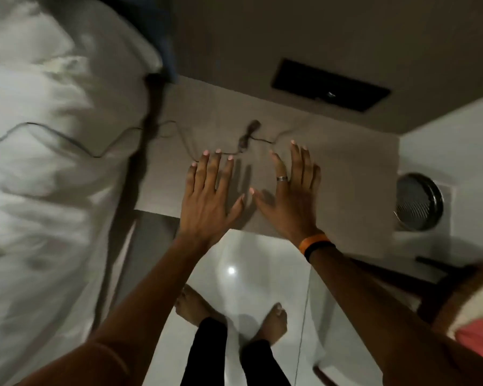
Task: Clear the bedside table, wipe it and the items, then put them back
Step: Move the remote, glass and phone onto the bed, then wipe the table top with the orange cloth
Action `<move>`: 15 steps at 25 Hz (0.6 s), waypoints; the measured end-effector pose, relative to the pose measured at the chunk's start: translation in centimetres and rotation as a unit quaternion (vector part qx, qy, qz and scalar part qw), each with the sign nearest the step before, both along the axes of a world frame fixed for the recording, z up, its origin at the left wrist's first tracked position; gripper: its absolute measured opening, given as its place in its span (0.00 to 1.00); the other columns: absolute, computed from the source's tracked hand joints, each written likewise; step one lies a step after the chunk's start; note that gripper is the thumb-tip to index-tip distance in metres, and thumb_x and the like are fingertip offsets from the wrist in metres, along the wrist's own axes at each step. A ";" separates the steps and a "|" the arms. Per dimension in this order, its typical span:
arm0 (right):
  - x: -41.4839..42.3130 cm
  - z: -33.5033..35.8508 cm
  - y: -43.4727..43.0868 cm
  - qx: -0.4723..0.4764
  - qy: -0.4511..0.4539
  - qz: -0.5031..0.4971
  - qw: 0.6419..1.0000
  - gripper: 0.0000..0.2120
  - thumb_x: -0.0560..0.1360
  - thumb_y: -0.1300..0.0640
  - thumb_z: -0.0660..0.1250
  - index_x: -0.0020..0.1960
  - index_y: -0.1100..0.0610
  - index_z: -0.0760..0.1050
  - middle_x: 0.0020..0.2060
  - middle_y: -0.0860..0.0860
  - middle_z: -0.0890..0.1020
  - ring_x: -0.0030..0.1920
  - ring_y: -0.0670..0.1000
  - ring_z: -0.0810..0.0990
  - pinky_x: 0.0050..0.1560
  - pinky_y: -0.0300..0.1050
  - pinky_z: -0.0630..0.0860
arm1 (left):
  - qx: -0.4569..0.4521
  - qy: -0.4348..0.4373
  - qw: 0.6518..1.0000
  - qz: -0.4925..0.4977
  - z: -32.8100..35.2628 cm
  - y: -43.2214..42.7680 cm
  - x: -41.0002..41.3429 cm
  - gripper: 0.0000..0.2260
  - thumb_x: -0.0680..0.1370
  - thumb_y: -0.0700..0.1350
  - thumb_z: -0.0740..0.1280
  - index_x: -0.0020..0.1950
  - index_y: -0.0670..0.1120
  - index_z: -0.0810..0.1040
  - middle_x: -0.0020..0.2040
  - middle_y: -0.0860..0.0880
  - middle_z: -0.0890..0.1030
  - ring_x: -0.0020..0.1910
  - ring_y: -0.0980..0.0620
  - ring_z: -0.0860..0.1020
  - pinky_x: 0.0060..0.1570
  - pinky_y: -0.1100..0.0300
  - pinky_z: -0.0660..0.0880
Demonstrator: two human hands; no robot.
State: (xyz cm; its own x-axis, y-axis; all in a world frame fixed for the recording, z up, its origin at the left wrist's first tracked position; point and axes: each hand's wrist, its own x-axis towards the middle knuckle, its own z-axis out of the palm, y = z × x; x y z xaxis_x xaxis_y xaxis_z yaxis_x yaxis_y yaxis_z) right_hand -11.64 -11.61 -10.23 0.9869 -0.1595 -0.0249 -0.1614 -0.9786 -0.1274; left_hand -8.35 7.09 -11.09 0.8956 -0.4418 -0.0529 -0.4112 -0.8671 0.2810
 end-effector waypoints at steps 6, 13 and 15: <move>-13.0 1.0 -13.0 0.004 -0.001 -0.184 0.983 0.42 0.74 0.28 0.56 0.80 0.50 0.57 0.81 0.59 0.53 0.81 0.61 0.50 0.77 0.69 0.54 | -0.027 -0.021 0.988 -0.149 1.1 -16.6 -7.2 0.36 0.81 0.66 0.54 0.82 0.44 0.57 0.81 0.39 0.57 0.81 0.39 0.54 0.79 0.41 0.52; -32.4 6.1 -22.3 0.039 -0.026 -0.363 0.930 0.35 0.75 0.36 0.63 0.78 0.48 0.61 0.82 0.55 0.52 0.82 0.56 0.48 0.80 0.64 0.49 | -0.150 0.028 0.915 -0.373 3.9 -31.1 -21.3 0.32 0.82 0.62 0.57 0.81 0.46 0.60 0.81 0.39 0.59 0.81 0.38 0.55 0.76 0.36 0.58; -37.6 6.4 -23.1 0.045 -0.024 -0.385 0.922 0.33 0.77 0.37 0.60 0.79 0.46 0.59 0.81 0.53 0.53 0.82 0.55 0.49 0.80 0.64 0.50 | -0.214 0.008 0.871 -0.441 3.9 -33.9 -25.2 0.27 0.83 0.59 0.59 0.75 0.42 0.71 0.77 0.36 0.67 0.78 0.35 0.62 0.71 0.35 0.65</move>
